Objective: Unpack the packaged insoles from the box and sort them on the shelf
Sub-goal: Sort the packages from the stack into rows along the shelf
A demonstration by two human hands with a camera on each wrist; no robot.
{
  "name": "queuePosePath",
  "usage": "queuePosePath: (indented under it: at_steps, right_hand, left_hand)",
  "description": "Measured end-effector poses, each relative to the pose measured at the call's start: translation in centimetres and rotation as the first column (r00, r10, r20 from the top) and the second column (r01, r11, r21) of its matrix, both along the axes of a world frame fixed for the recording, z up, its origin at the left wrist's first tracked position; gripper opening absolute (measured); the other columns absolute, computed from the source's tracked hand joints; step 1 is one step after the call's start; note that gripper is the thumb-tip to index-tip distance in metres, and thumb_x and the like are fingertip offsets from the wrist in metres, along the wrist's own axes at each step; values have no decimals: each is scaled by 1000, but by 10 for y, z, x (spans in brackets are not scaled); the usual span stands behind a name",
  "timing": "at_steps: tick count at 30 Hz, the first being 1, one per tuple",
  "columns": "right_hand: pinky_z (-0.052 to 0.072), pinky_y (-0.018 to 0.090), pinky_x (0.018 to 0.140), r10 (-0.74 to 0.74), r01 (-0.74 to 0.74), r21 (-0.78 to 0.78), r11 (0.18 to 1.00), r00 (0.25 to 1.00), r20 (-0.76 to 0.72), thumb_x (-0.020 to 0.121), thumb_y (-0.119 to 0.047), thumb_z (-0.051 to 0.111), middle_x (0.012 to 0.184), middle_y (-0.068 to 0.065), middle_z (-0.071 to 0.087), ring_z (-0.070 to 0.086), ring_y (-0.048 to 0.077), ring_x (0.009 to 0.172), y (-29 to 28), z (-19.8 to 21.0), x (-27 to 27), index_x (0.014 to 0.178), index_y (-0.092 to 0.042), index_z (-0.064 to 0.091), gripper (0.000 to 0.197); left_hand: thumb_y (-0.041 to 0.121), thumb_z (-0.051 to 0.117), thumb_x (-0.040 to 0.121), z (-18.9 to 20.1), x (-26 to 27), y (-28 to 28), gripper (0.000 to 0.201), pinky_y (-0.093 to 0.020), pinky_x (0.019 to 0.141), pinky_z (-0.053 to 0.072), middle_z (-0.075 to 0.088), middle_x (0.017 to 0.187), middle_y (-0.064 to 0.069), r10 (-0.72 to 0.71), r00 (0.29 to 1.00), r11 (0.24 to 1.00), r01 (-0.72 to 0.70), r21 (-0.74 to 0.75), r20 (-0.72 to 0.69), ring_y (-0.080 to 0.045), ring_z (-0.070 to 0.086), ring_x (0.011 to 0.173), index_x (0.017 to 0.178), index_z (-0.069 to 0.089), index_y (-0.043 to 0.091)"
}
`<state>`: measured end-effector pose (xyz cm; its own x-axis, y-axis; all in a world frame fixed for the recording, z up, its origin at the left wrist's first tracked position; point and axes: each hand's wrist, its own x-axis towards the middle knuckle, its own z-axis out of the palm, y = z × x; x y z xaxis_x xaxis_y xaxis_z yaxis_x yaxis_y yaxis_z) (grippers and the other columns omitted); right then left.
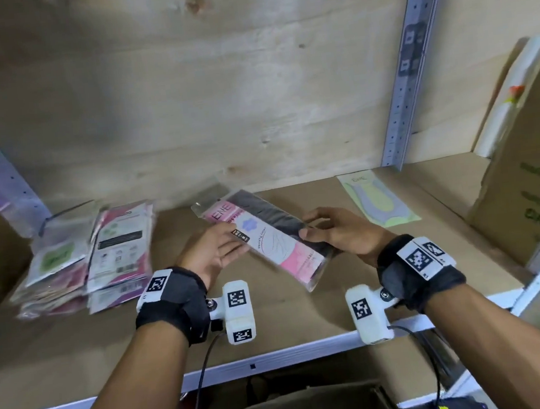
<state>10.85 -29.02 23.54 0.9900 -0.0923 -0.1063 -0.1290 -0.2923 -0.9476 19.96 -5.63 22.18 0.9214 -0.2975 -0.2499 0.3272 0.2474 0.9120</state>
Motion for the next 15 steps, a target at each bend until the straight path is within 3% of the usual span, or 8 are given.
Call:
queuePosePath:
  at_steps: [4, 6, 8, 12, 15]
  right_hand:
    - [55, 24, 58, 55, -55, 94, 994, 999, 3, 88, -13, 70, 89, 4, 76, 72, 14, 73, -9, -1, 0, 104, -20, 66, 18]
    - [57, 29, 68, 58, -57, 81, 995, 998, -6, 89, -13, 68, 97, 6, 76, 72, 17, 79, -13, 2, -1, 102, -23, 68, 17]
    - [55, 37, 79, 54, -52, 61, 997, 998, -22, 90, -11, 66, 106, 10, 75, 71, 23, 89, -19, 2, -4, 102, -24, 69, 18]
    - [52, 47, 93, 70, -68, 21, 997, 996, -62, 92, -10, 63, 111, 12, 73, 69, 33, 104, -27, 2, -13, 117, -15, 66, 26]
    - [54, 41, 89, 81, -81, 5, 997, 994, -70, 92, -9, 62, 108, 9, 74, 70, 27, 96, -32, 3, -20, 117, -15, 66, 27]
  left_hand:
    - [19, 68, 92, -2, 6, -1, 6, -18, 52, 56, 79, 78, -1, 123, 991, 988, -128, 84, 62, -7, 75, 66, 98, 67, 17]
    - [20, 73, 88, -1, 9, 6, 5, -14, 47, 52, 78, 76, 2, 228, 964, 959, -247, 140, 141, -4, 71, 60, 92, 69, 21]
    - [20, 75, 87, 0, 14, 14, 10, -14, 46, 44, 77, 79, 1, 259, 945, 936, -297, 191, 201, -5, 65, 59, 96, 71, 20]
    - [27, 66, 92, 0, 16, 17, 16, -29, 70, 46, 76, 80, -4, 70, 956, 888, -190, 420, 284, -15, 61, 71, 96, 75, 14]
    - [37, 57, 94, 1, 16, 11, 29, -27, 68, 49, 73, 64, -1, 7, 948, 813, -191, 550, 319, -12, 67, 61, 86, 68, 12]
